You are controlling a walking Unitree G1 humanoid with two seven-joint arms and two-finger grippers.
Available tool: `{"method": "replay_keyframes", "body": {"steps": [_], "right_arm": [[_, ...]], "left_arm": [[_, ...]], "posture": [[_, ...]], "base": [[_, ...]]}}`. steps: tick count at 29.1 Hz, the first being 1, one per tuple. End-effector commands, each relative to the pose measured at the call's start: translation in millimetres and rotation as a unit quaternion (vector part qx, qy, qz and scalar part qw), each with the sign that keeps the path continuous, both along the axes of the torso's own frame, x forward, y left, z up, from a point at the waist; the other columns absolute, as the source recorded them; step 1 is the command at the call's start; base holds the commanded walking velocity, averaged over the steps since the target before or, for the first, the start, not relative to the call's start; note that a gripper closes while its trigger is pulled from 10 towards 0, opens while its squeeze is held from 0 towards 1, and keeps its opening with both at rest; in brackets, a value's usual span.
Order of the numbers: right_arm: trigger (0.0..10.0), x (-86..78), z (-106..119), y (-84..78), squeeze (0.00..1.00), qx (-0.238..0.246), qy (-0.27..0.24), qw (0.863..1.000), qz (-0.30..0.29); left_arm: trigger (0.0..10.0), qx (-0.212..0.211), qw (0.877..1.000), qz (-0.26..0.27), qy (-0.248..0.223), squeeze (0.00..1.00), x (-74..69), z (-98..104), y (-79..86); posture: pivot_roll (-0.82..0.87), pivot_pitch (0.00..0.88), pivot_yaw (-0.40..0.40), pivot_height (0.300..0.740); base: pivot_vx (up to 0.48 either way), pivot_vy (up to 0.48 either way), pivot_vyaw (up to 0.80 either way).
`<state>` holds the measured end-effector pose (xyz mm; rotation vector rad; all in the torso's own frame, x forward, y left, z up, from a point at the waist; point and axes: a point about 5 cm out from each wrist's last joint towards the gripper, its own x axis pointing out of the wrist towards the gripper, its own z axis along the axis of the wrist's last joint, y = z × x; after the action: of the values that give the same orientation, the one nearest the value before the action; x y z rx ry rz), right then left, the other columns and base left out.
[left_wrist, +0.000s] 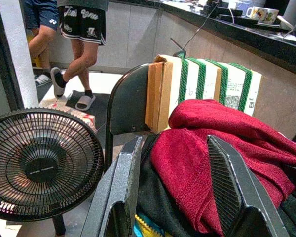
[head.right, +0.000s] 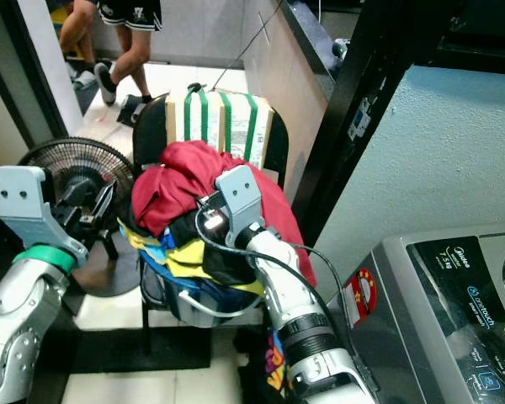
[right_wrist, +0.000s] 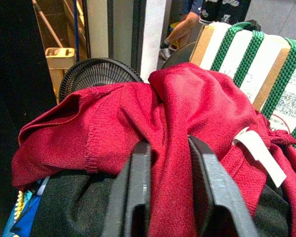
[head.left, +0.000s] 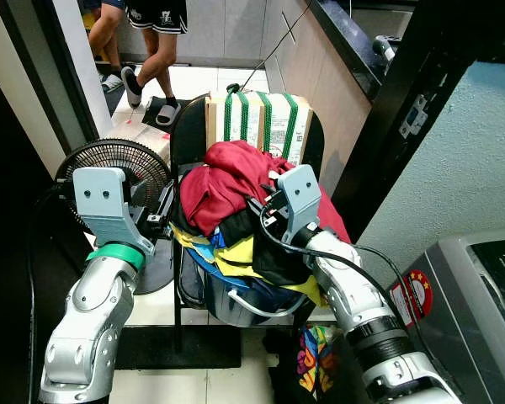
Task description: Clothes washing
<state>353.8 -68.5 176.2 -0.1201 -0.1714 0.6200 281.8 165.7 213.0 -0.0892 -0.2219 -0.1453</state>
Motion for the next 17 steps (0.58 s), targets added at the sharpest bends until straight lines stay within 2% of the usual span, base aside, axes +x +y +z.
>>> {"method": "replay_keyframes", "body": {"steps": [1, 10, 11, 12, 13, 14, 15, 17], "right_arm": [[0.0, -0.9, -4.3, 1.6, 0.00, -0.003, 0.006, 1.000, 0.005], [0.0, -1.9, -2.0, 2.4, 0.00, 0.005, 0.002, 1.000, 0.010], [0.0, -1.9, 1.2, 2.4, 0.00, 0.015, -0.002, 1.000, 0.011], [0.0, -2.7, 8.6, 2.8, 0.00, 0.045, -0.009, 0.999, 0.018], [0.0, -2.7, 8.6, 2.8, 0.00, 0.045, -0.009, 0.999, 0.018], [0.0, -4.0, 27.7, 0.9, 0.00, 0.128, -0.022, 0.991, 0.025], [0.0, -4.0, 27.7, 0.9, 0.00, 0.128, -0.022, 0.991, 0.025], [0.0, -7.4, 64.1, -14.1, 0.00, 0.290, -0.049, 0.955, 0.038]], "left_arm": [[10.0, 0.001, 1.000, -0.003, 0.009, 0.00, -1.2, -2.6, -1.2], [10.0, 0.004, 1.000, -0.007, 0.008, 0.00, -0.9, -1.7, -2.5], [10.0, 0.004, 1.000, -0.009, 0.007, 0.00, -0.6, -1.2, -2.6], [10.0, 0.005, 1.000, -0.009, 0.006, 0.00, -0.3, -0.9, -2.7], [10.0, 0.005, 1.000, -0.009, 0.006, 0.00, -0.3, -0.9, -2.7], [10.0, 0.005, 1.000, -0.011, 0.006, 0.00, -0.2, -0.6, -2.8], [10.0, 0.005, 1.000, -0.011, 0.006, 0.00, -0.2, -0.6, -2.8], [10.0, 0.006, 1.000, -0.012, 0.004, 0.00, -0.2, 0.3, -2.5]], "posture": [[0.15, 0.065, -0.011, 0.740], [0.15, 0.059, -0.011, 0.740], [0.15, 0.059, -0.011, 0.740], [0.15, 0.053, -0.004, 0.740], [0.15, 0.053, -0.004, 0.740], [0.16, 0.046, -0.003, 0.740], [0.16, 0.046, -0.003, 0.740], [0.16, 0.038, -0.001, 0.740]], "base": [[0.000, 0.000, 0.00], [0.000, 0.000, 0.00], [0.000, 0.000, 0.00], [0.000, 0.000, 0.00], [0.000, 0.000, 0.00], [0.000, 0.000, 0.00], [0.000, 0.000, 0.00], [0.000, 0.000, 0.00]]}}
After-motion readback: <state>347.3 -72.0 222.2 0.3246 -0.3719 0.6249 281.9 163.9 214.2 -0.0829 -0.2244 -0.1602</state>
